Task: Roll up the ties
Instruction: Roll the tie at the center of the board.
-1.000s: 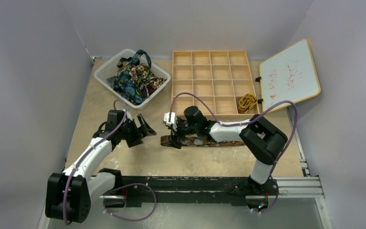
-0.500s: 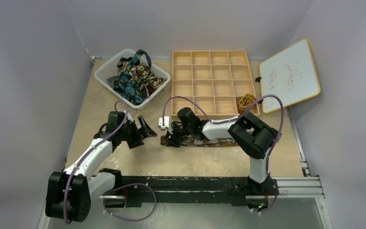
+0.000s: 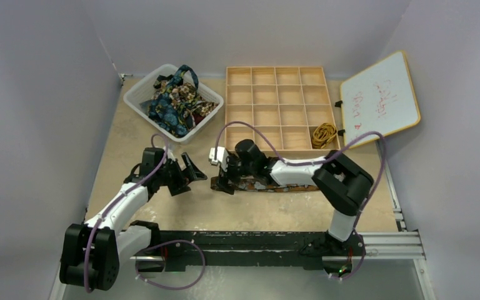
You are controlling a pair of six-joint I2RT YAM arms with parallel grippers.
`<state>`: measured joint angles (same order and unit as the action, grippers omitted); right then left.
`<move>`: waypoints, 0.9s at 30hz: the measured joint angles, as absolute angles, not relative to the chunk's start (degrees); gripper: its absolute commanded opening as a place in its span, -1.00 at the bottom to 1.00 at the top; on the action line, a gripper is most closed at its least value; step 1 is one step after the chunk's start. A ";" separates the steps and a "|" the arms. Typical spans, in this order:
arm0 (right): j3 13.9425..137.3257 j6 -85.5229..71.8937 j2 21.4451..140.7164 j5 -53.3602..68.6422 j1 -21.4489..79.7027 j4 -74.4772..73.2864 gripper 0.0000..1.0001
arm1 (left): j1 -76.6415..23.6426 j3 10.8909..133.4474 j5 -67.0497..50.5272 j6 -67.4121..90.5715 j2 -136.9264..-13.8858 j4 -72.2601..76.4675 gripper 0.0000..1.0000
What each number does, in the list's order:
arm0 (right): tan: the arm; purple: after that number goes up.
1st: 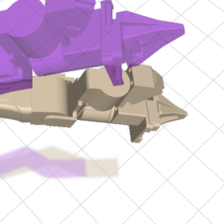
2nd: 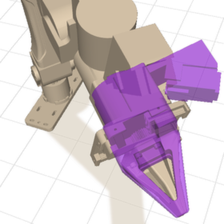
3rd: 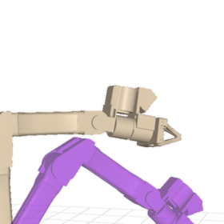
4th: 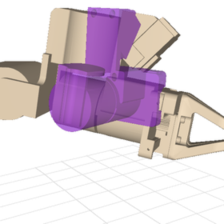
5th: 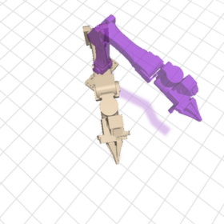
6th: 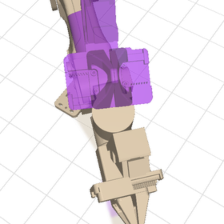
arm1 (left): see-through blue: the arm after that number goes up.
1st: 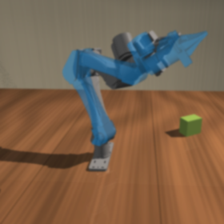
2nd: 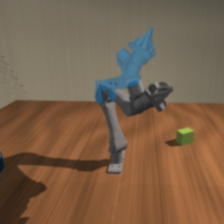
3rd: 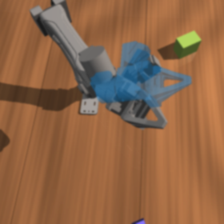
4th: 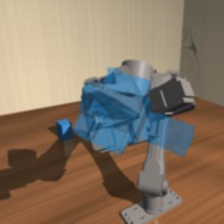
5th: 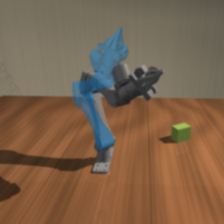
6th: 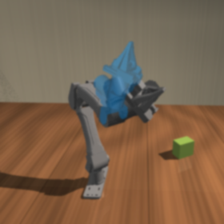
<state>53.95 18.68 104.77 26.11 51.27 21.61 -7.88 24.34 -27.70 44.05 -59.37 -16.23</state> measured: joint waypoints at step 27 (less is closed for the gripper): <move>40.10 -52.21 92.58 19.33 39.79 25.98 0.63 | -7.86 20.71 -33.19 44.36 -61.93 -6.02 0.82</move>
<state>40.10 -52.21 92.58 19.33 39.79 25.98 -7.86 20.71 -33.19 44.36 -61.93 -6.02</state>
